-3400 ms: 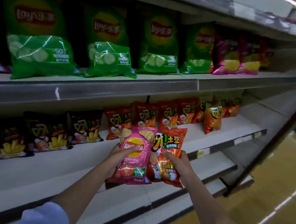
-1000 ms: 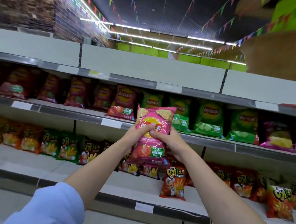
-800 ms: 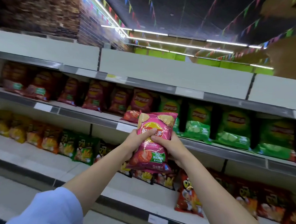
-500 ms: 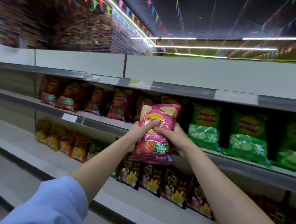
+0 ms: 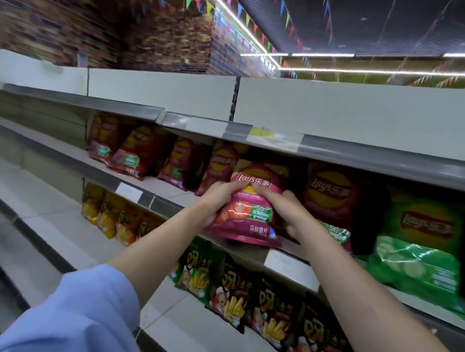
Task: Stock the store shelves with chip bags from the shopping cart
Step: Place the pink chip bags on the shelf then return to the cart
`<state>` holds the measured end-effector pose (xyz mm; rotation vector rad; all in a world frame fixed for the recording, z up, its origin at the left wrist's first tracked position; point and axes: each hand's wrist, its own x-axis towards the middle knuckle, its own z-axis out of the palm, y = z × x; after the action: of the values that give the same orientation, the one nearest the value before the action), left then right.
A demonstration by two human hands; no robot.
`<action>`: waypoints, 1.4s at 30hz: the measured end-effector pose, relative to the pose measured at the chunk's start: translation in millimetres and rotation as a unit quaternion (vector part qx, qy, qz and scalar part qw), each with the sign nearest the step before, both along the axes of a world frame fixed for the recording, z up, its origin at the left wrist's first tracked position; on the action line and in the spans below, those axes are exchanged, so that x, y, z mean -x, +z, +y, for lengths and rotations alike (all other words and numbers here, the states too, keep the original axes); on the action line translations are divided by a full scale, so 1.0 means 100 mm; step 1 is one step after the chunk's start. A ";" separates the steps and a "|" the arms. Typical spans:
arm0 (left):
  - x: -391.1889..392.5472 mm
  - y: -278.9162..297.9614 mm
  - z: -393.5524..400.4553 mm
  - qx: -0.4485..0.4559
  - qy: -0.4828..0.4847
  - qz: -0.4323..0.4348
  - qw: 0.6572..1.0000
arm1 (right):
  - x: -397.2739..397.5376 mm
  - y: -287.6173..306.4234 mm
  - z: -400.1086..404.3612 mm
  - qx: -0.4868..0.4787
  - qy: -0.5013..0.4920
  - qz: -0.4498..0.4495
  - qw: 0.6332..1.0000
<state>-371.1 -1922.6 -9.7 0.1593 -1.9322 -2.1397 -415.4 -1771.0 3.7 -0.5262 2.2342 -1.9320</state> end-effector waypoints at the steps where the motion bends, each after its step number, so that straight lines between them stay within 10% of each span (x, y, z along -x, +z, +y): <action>1: 0.11 0.03 -0.07 0.008 -0.002 0.009 1.000 | 0.09 0.01 -0.05 -0.005 -0.018 0.002 1.000; 12: 1.12 0.05 -0.28 0.026 -0.118 0.079 0.989 | 0.53 0.04 -0.35 0.014 -0.222 0.047 0.974; 26: 1.01 0.05 -0.34 0.192 -0.070 0.036 0.978 | 0.12 0.17 -0.61 -0.242 -0.342 0.073 0.905; 42: -0.63 -0.77 -1.44 0.069 0.120 0.053 0.989 | -1.14 -0.66 -1.96 -0.120 -0.170 0.108 0.972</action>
<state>-308.3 -2066.4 -86.7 0.2347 -1.8874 -1.8182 -301.5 -1966.5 -62.2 -0.3501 2.8101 -1.7743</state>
